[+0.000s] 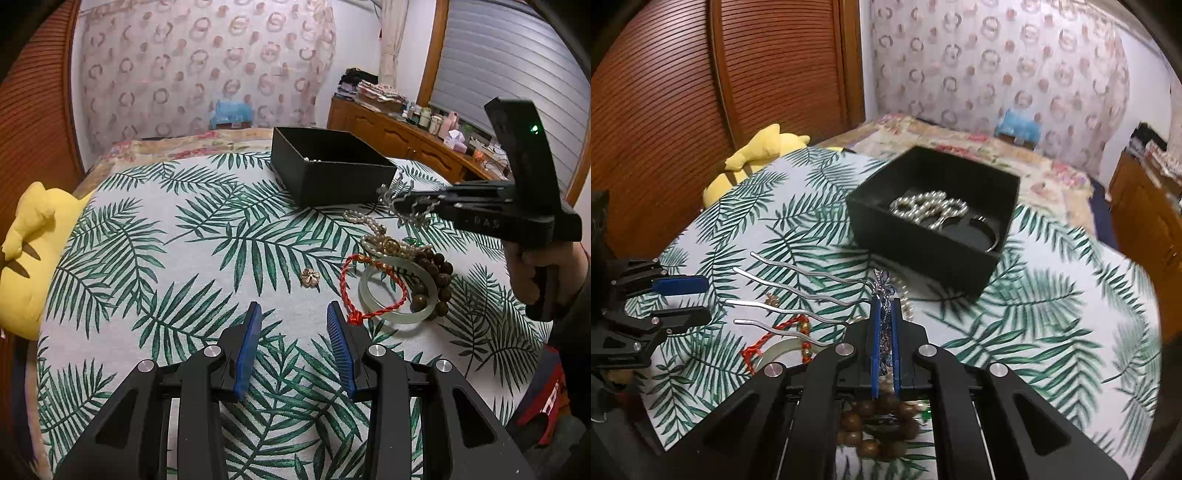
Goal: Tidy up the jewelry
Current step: 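Grasp the sparkly silver hairpin cluster with the right tool, then grasp the red bead bracelet with the left tool, then carry the hairpins into the box and open the right tool while the left tool carries the red bracelet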
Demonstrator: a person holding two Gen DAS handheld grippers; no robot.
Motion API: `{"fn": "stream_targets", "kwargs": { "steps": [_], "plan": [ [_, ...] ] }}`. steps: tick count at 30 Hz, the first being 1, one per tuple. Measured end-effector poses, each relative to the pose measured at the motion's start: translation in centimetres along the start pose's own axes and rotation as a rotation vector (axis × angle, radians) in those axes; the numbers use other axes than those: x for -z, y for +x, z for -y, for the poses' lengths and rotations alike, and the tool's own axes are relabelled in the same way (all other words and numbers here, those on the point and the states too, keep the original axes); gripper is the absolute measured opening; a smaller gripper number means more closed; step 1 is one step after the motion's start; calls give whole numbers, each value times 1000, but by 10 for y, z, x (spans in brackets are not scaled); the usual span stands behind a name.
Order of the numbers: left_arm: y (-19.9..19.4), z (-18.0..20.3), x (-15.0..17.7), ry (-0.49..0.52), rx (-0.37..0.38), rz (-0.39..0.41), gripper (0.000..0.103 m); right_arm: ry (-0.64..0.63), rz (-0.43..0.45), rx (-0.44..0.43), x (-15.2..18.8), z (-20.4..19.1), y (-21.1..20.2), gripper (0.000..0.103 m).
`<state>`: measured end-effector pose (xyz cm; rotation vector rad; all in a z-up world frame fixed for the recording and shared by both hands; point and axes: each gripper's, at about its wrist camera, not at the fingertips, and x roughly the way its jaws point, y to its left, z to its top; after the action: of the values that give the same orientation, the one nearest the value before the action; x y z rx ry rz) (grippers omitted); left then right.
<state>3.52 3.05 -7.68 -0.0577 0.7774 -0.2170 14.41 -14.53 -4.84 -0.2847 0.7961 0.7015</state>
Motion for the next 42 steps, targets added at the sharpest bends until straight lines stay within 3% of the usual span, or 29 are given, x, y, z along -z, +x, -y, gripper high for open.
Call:
{"fn": "stream_targets", "kwargs": {
  "steps": [11, 15, 17, 24, 27, 35, 42],
  "plan": [
    [16, 8, -14, 13, 33, -15, 35, 24, 10, 23, 6, 20, -13, 6],
    [24, 12, -20, 4, 80, -39, 34, 30, 6, 27, 13, 23, -14, 6],
    [28, 17, -22, 12, 104, -49, 23, 32, 4, 26, 16, 25, -14, 6],
    [54, 30, -29, 59, 91, -107, 9, 35, -1, 31, 24, 29, -16, 6],
    [60, 32, -28, 78, 77, -124, 9, 35, 3, 30, 25, 30, -19, 6],
    [61, 38, -33, 136, 28, -110, 2, 40, 13, 36, 23, 37, -23, 6],
    [39, 30, -57, 98, 27, -15, 2, 38, 34, 45, 14, 41, -28, 6]
  ]
}}
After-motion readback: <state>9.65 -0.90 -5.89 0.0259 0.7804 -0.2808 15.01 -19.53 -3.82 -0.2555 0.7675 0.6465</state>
